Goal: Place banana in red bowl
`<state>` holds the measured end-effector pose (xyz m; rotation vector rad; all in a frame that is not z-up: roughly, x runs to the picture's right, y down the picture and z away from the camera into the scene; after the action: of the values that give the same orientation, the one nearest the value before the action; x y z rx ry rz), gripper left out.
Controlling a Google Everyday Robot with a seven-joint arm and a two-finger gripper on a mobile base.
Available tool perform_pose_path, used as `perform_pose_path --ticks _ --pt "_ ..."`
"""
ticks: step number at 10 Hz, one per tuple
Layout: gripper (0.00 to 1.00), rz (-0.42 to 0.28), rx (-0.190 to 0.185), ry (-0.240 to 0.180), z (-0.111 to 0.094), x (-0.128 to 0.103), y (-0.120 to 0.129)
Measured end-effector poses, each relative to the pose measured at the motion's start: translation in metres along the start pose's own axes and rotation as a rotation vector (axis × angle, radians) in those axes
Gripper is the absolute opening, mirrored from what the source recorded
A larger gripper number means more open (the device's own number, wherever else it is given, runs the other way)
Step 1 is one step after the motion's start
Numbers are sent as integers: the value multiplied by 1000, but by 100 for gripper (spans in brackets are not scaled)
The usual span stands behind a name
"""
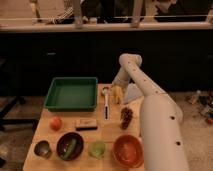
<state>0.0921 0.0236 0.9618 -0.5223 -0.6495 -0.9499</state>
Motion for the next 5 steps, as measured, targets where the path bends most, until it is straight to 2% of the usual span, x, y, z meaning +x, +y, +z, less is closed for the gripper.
perform_pose_path --ticks 5 --pt "69 57 -10 -10 6 10 12"
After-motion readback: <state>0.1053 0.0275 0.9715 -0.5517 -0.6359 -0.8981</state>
